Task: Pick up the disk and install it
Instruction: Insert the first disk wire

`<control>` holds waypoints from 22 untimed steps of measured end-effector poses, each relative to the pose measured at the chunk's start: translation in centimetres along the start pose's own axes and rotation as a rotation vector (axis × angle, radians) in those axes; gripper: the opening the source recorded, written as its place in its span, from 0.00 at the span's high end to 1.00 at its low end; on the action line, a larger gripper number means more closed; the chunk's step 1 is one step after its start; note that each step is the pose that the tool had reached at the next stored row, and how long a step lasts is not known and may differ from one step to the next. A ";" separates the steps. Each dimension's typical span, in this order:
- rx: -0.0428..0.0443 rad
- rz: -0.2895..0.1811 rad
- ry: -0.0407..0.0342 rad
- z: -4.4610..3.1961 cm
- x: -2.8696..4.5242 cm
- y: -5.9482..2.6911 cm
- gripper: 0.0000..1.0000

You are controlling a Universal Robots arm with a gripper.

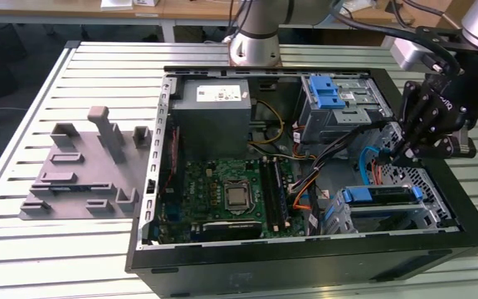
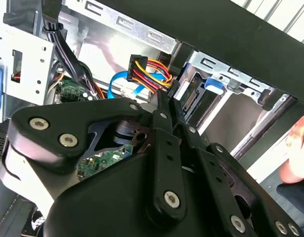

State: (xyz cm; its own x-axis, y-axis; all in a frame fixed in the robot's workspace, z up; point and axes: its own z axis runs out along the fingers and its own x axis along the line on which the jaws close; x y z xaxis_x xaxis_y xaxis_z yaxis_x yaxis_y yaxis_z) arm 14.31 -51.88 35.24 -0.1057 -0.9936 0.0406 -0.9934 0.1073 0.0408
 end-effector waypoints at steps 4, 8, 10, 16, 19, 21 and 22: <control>0.0001 -0.002 0.0000 0.02 0.09 -0.01 0.84; 0.0002 -0.004 0.0002 0.04 0.13 -0.02 0.84; 0.0002 -0.005 0.0002 0.06 0.14 -0.02 0.84; 0.0003 -0.008 0.0004 0.09 0.15 -0.02 0.84; 0.0004 -0.009 0.0004 0.10 0.16 -0.02 0.84; 0.0004 -0.009 0.0004 0.12 0.16 -0.02 0.84; 0.0004 -0.010 0.0002 0.15 0.18 -0.03 0.84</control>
State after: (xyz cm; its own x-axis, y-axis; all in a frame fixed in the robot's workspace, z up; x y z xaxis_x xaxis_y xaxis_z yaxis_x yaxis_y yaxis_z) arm 14.31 -52.06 35.10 -0.0959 -0.9946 0.0404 -0.9944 0.0975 0.0408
